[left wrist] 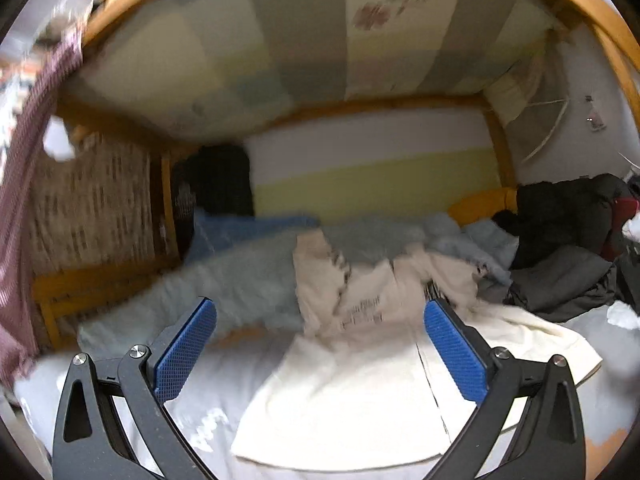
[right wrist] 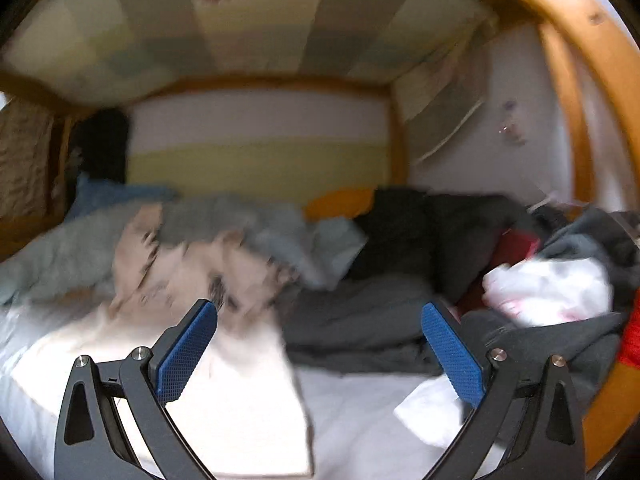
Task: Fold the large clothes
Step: 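Move both grippers down toward the ribbed sleeve cuffs of the cream hoodie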
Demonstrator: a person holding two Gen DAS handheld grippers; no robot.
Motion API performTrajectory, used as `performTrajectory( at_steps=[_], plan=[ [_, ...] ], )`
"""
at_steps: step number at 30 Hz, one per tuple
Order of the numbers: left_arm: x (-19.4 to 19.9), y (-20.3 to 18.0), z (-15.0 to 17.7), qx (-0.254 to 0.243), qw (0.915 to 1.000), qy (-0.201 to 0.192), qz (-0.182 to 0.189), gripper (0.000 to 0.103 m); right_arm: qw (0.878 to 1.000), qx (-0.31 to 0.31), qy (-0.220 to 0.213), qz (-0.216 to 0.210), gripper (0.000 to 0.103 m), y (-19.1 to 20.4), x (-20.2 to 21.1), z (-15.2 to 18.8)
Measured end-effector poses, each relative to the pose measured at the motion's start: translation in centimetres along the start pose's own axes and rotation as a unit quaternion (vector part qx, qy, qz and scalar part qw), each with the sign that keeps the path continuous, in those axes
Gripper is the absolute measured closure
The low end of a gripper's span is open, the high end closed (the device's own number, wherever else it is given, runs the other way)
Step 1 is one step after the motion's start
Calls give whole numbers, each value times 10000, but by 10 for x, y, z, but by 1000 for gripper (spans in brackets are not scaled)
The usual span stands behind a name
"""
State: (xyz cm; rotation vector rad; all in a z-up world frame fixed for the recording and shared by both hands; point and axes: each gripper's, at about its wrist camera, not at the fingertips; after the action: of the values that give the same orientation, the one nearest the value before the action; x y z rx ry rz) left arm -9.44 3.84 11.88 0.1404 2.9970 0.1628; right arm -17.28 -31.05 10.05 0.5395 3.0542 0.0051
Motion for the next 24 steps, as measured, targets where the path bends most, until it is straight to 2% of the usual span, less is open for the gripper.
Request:
performTrajectory(
  at_steps=[2,4,5,6,7,8,10,13,14,16,17,20,24],
  plan=[
    [-16,9,11,223,9992,323,42,0,9985,-240,410,-278,1,-4,-14,13],
    [-26,13,22,102,9981,606,-24,0,9989,-144,346,287,13,-6,-21,27],
    [-27,12,28,-22,9976,686,-40,0,9966,110,334,742,26,-6,-25,38],
    [-25,11,33,-109,9976,679,-53,0,9948,210,548,828,34,-7,-33,45],
    [-21,10,38,-92,9981,613,-63,0,9943,75,837,651,38,-12,-41,50],
    [-20,10,44,-97,9979,637,-51,0,9914,-330,1228,295,38,-21,-50,57],
    [-29,12,56,-143,9963,841,-102,0,9806,-927,1729,16,38,-32,-62,70],
    [-48,19,82,-251,9902,1318,-399,0,9606,-1559,2289,217,38,-46,-74,89],
    [-54,22,92,-192,9866,1554,-455,0,9535,-1813,2397,245,38,-52,-76,95],
    [-62,29,104,-88,9823,1795,-522,0,9474,-2048,2454,174,34,-55,-73,108],
    [-64,33,110,-37,9806,1852,-636,0,9468,-1979,2534,119,26,-52,-76,111],
    [-65,41,116,-19,9764,1964,-903,0,9531,-1086,2825,-51,25,-21,-83,127],
    [-65,36,117,-134,9777,1938,-800,0,9504,-657,3031,-216,25,0,-89,135]
  ],
)
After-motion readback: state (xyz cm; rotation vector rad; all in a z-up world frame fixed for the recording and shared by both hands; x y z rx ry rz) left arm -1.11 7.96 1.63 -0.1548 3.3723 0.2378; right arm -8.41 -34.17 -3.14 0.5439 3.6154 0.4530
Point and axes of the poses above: each gripper's, at about its wrist camera, not at the fingertips, and x roughly against the way its jaws point, y to its left, z to its underside, and after that the axes turned 11 degrees about -y, right-handed
